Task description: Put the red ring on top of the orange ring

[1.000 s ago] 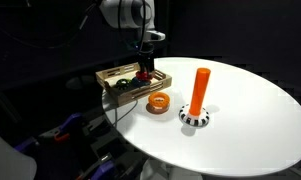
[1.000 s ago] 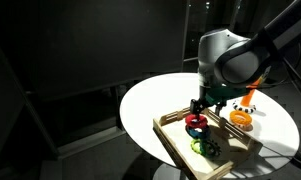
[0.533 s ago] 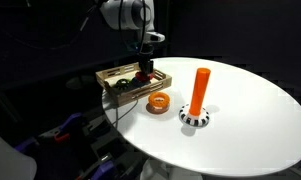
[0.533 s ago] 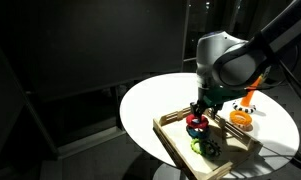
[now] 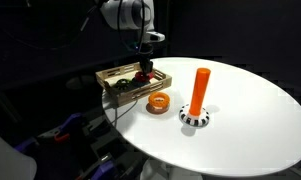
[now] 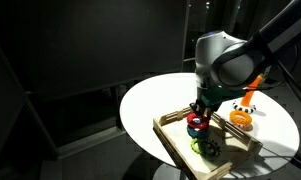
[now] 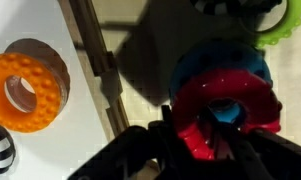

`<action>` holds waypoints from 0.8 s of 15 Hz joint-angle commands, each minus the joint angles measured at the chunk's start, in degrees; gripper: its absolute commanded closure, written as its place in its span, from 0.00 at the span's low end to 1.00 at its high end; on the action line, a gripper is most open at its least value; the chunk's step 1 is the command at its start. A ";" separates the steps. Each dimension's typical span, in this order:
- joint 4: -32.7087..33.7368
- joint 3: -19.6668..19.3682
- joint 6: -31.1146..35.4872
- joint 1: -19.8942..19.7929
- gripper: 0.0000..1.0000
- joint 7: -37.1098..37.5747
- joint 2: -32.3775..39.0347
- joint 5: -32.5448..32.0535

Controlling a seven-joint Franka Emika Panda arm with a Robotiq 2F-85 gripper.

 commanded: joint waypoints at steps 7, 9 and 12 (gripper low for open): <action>0.78 -1.72 -1.29 1.29 0.90 4.22 -5.73 -1.64; 0.25 -1.72 -2.58 1.06 0.90 4.79 -7.68 -2.17; -0.79 -1.71 -5.70 0.82 0.90 5.86 -10.53 -3.67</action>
